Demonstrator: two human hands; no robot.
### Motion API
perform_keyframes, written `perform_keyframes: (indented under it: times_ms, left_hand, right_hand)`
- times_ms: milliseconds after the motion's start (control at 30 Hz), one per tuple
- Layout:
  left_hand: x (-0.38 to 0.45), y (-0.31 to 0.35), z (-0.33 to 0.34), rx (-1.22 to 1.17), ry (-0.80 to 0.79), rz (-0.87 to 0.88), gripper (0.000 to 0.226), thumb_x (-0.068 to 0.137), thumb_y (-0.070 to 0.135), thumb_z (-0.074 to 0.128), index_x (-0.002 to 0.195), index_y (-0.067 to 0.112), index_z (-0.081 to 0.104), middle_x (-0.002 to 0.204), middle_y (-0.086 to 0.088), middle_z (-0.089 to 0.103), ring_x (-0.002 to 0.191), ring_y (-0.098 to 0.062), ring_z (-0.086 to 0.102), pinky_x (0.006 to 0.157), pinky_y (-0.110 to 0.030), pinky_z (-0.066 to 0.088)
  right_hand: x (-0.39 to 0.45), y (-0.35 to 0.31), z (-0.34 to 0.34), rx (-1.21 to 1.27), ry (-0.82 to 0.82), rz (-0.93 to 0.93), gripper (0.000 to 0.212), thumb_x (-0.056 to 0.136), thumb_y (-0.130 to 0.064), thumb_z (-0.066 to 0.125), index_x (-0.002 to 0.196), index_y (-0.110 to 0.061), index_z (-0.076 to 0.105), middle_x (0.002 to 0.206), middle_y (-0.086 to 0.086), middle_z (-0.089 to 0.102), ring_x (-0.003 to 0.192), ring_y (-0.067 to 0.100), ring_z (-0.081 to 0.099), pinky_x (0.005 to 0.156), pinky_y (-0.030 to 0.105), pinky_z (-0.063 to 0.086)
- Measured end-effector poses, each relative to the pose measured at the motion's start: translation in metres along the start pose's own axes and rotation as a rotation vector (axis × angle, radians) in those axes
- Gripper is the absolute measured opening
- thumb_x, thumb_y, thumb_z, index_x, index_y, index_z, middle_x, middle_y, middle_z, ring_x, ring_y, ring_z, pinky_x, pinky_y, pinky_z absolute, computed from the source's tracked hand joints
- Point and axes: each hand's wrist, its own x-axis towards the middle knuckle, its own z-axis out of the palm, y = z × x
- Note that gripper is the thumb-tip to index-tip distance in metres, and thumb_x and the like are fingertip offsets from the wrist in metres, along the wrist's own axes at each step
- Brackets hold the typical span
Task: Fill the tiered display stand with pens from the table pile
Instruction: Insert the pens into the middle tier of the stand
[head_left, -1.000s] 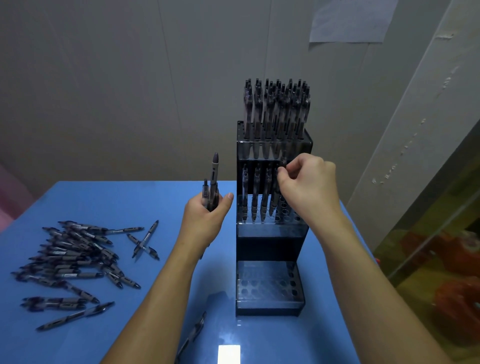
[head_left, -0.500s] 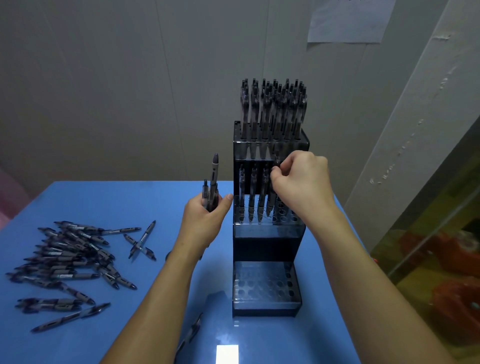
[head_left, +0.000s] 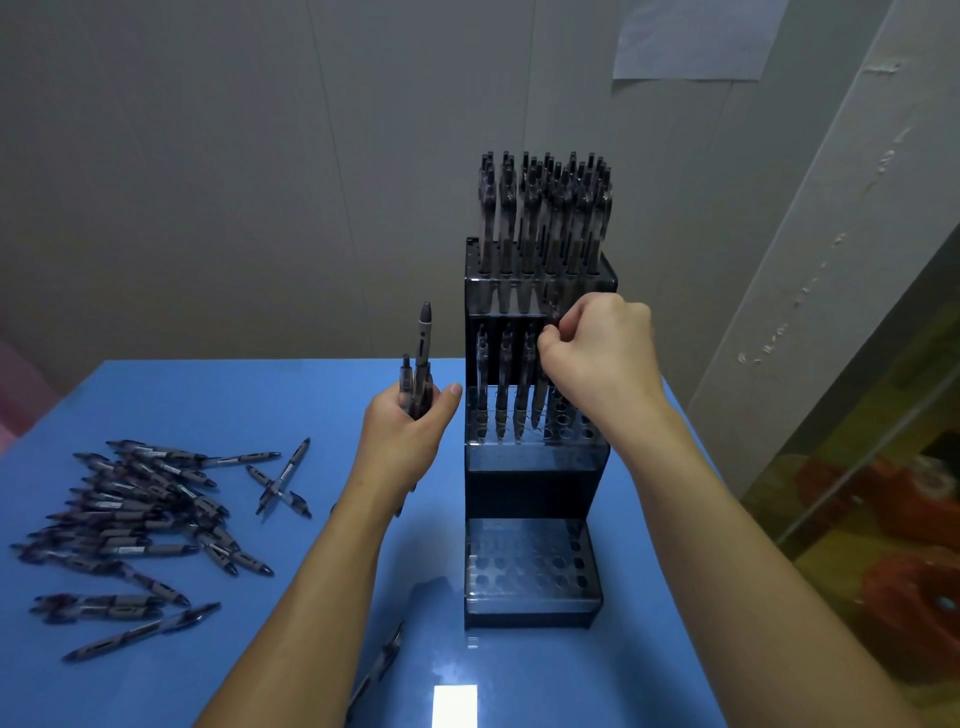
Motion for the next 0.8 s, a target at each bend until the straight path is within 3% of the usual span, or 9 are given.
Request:
perform_keyframes:
  times_ms: [133,367,633,700,800]
  left_hand:
    - [0.0,-0.001,-0.002,0.01,0.005,-0.002,0.036,0.096,0.039,0.068,0.076,0.014,0.053,0.059,-0.003,0.043,0.049,-0.015,0.037,0.049,-0.031,0.039]
    - [0.0,-0.004,-0.004,0.0,0.01,-0.009,0.036,0.096,0.038,0.069,0.074,0.016,0.052,0.055,0.001,0.041,0.046,-0.015,0.034,0.048,-0.029,0.036]
    - [-0.002,-0.001,-0.003,0.01,0.002,-0.011,0.035,0.096,0.04,0.068,0.077,0.014,0.054,0.057,-0.002,0.041,0.047,-0.015,0.034,0.046,-0.029,0.036]
    - [-0.003,0.0,-0.003,0.016,0.003,-0.006,0.035,0.096,0.04,0.068,0.078,0.014,0.054,0.058,-0.004,0.042,0.048,-0.015,0.035,0.046,-0.03,0.037]
    - [-0.004,0.002,-0.002,0.022,0.008,0.004,0.034,0.096,0.04,0.068,0.079,0.014,0.055,0.059,-0.003,0.042,0.048,-0.015,0.036,0.047,-0.03,0.038]
  right_hand:
    - [-0.002,0.003,-0.001,-0.008,0.013,0.013,0.028,0.094,-0.013,0.061,0.076,0.007,0.067,0.073,0.018,0.07,0.07,0.029,0.068,0.066,0.034,0.059]
    - [-0.012,0.012,0.01,0.013,-0.033,0.042,0.029,0.094,-0.015,0.063,0.075,0.006,0.069,0.074,0.019,0.071,0.068,0.033,0.069,0.07,0.045,0.062]
    - [-0.01,0.006,0.006,-0.055,-0.08,0.01,0.03,0.095,-0.015,0.062,0.074,0.005,0.064,0.068,0.017,0.065,0.065,0.029,0.063,0.072,0.04,0.061]
    - [-0.011,0.001,0.007,-0.095,-0.101,0.002,0.029,0.097,-0.014,0.06,0.074,0.003,0.063,0.067,0.013,0.062,0.063,0.024,0.058,0.067,0.035,0.057]
    - [-0.011,-0.003,0.008,-0.148,-0.103,0.004,0.038,0.096,-0.009,0.058,0.059,-0.006,0.045,0.057,0.006,0.047,0.055,0.019,0.046,0.05,0.026,0.039]
